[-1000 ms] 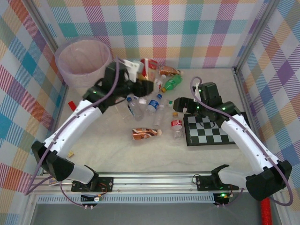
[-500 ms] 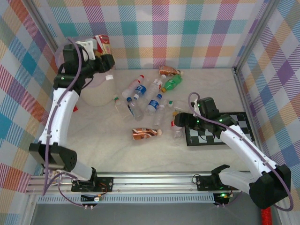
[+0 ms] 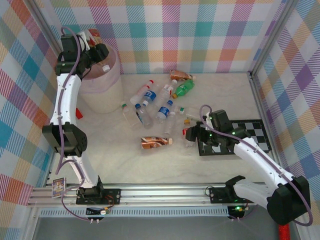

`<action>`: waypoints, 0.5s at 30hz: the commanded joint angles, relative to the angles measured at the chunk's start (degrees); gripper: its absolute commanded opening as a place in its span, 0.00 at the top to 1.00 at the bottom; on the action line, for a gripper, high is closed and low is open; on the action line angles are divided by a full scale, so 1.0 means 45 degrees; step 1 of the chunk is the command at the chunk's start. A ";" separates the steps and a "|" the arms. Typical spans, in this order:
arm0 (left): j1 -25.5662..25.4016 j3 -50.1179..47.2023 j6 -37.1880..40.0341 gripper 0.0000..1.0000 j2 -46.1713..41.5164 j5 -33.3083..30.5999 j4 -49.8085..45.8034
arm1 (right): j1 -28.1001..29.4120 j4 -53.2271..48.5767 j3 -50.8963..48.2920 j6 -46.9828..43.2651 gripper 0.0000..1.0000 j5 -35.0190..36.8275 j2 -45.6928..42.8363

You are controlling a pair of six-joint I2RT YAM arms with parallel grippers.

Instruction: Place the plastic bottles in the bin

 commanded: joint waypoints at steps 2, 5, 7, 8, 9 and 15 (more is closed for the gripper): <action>0.0250 0.0978 -0.0011 0.46 0.0470 -0.1231 -0.0839 | 0.0064 0.0026 -0.0136 -0.0046 0.00 -0.0049 -0.0340; 0.0320 0.1203 0.0609 0.46 0.0753 -0.1890 -0.1661 | 0.0071 -0.0045 -0.0243 -0.0027 0.01 0.0014 -0.0629; 0.0327 0.1198 0.1051 0.46 0.0912 -0.2153 -0.2062 | 0.0066 -0.0078 -0.0314 0.0066 0.01 0.0216 -0.0878; 0.0330 0.1222 0.1274 0.46 0.1002 -0.2205 -0.2260 | 0.0066 -0.0113 -0.0330 0.0172 0.01 0.0323 -0.0960; 0.0329 0.1255 0.1465 0.46 0.1094 -0.2215 -0.2449 | 0.0048 -0.0144 -0.0326 0.0210 0.01 0.0337 -0.0996; 0.0334 0.1643 0.2199 0.36 0.1786 -0.2356 -0.3511 | 0.0064 -0.0145 -0.0306 0.0266 0.01 0.0407 -0.0913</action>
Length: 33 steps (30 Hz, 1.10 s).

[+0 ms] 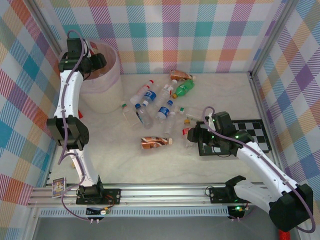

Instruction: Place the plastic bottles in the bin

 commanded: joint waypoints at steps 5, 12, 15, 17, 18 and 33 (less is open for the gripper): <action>0.0146 0.0439 0.0864 0.23 0.0281 -0.0170 -0.0924 | 0.0064 -0.0241 -0.0088 0.0575 0.01 0.0940 -0.0149; 0.0162 0.0448 0.1114 0.09 0.0165 -0.0088 -0.1053 | 0.0061 0.0521 -0.0509 0.1151 0.01 0.0844 -0.0756; 0.0147 0.0485 0.1294 0.04 0.0006 -0.0110 -0.1125 | 0.0072 -0.0292 -0.0128 0.1195 0.01 0.1315 -0.0379; 0.0154 0.0468 0.1441 0.00 -0.0154 -0.0078 -0.1109 | 0.0100 -0.0608 0.0109 0.1123 0.01 0.1360 0.0030; 0.0133 0.0443 0.1524 0.00 -0.0282 -0.0047 -0.1080 | 0.0166 -0.0662 0.0201 0.1139 0.01 0.1430 0.0247; 0.0125 -0.0270 0.2000 0.00 -0.4165 -0.0234 -0.1060 | 0.2602 -0.0430 0.2223 0.0332 0.12 0.3845 0.4919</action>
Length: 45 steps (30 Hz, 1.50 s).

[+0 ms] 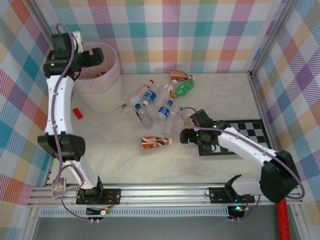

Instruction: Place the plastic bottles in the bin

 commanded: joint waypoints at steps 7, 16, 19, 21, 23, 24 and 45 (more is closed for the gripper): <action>-0.1559 -0.3679 -0.0834 0.00 -0.4149 0.0543 0.0919 | 0.0339 -0.0073 0.1196 -0.0305 0.12 0.1247 0.2495; -0.2956 -1.2171 -0.6039 0.00 -0.7696 0.5173 0.6961 | 0.0445 0.0774 0.1357 -0.0179 0.24 0.1076 0.4114; -0.3043 -1.3414 -0.7371 0.00 -0.7316 0.6617 0.8197 | 0.0474 0.0779 0.1289 -0.0162 0.30 0.1070 0.4063; -0.3211 -1.4025 -0.7967 0.00 -0.7106 0.6978 0.8657 | 0.0476 0.0708 0.1280 -0.0163 0.30 0.1065 0.4056; -0.3509 -1.4553 -0.8427 0.00 -0.7093 0.6927 0.9245 | 0.0475 0.0603 0.1317 -0.0188 0.34 0.1116 0.4091; -0.3686 -1.4749 -0.8565 0.00 -0.7095 0.6849 0.9396 | 0.0476 0.0568 0.1337 -0.0174 0.35 0.1120 0.4057; -0.7558 -1.5948 -0.9480 0.00 -0.6138 0.6132 1.1998 | 0.0528 0.7268 -0.1706 -0.2314 0.47 -0.5568 -0.2556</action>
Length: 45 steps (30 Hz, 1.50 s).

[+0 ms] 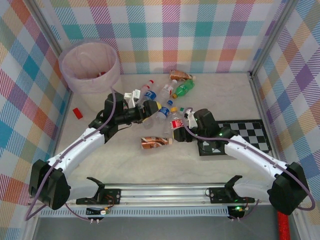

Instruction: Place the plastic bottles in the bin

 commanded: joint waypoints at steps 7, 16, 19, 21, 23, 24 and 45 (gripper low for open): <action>-0.1020 0.0183 0.0160 0.04 0.1113 -0.0367 0.1057 | 0.0349 0.4011 -0.0408 -0.0111 0.48 -0.2214 -0.0287; -0.1822 0.0056 -0.0206 0.24 0.1689 -0.0596 0.2021 | 0.0381 0.4629 -0.0348 -0.0305 0.48 -0.1700 0.0244; -0.1837 0.0070 -0.0278 0.38 0.1827 -0.0630 0.2096 | 0.0373 0.4691 -0.0358 -0.0345 0.49 -0.1478 0.0368; -0.1837 0.0146 -0.0273 0.41 0.1954 -0.0565 0.2126 | 0.0384 0.4692 -0.0325 -0.0328 0.48 -0.1476 0.0469; -0.1834 0.0187 -0.0317 0.42 0.2070 -0.0555 0.2193 | 0.0370 0.4666 -0.0291 -0.0333 0.47 -0.1438 0.0565; -0.1827 0.0199 -0.0324 0.43 0.2106 -0.0579 0.2213 | 0.0370 0.4661 -0.0301 -0.0345 0.47 -0.1407 0.0612; -0.1251 0.1832 0.1114 0.55 0.1885 -0.1532 0.0011 | -0.0038 0.0718 0.0736 -0.0803 0.01 0.0083 -0.1940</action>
